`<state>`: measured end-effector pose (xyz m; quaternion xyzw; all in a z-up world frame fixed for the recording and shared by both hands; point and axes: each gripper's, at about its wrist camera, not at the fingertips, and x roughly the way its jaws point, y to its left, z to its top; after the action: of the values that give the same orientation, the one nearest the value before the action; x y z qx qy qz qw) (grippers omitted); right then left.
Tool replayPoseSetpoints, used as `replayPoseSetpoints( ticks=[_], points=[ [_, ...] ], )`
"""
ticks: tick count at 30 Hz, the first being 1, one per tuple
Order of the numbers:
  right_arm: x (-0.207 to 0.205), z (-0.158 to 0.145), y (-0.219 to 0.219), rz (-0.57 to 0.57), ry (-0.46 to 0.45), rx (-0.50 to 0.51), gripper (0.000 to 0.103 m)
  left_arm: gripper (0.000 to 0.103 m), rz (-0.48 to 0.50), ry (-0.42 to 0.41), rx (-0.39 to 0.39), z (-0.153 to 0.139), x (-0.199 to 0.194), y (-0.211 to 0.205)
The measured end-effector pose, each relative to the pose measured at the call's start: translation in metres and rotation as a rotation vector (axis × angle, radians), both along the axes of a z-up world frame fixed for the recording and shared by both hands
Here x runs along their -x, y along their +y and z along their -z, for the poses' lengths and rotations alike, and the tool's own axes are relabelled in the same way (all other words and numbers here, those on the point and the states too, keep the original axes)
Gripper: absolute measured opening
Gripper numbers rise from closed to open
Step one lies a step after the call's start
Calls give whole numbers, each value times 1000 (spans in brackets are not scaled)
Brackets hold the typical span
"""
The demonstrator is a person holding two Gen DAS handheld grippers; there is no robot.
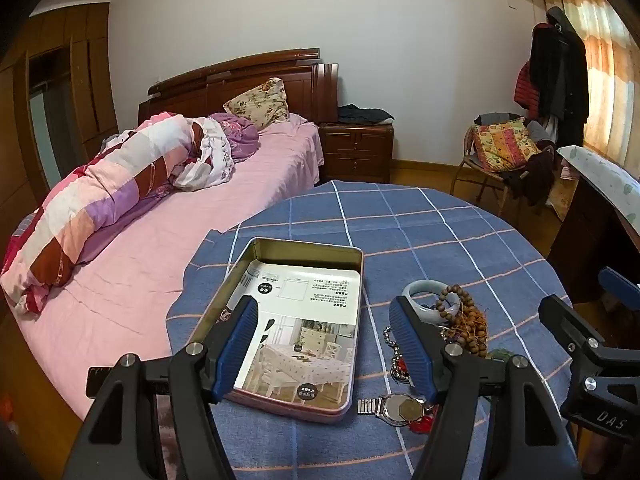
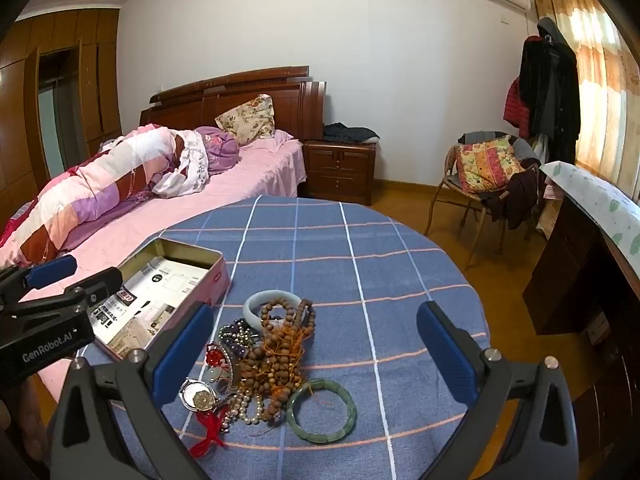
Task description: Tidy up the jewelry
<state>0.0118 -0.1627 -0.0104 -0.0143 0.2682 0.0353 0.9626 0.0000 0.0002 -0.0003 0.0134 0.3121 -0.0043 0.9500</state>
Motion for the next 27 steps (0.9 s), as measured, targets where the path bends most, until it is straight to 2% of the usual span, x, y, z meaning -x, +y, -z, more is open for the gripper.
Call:
replayPoseSetpoints(
  ticks=[27],
  points=[
    [2,4,7,-9,8,-3,103,68,-1,0,2,0,0,0]
  ],
)
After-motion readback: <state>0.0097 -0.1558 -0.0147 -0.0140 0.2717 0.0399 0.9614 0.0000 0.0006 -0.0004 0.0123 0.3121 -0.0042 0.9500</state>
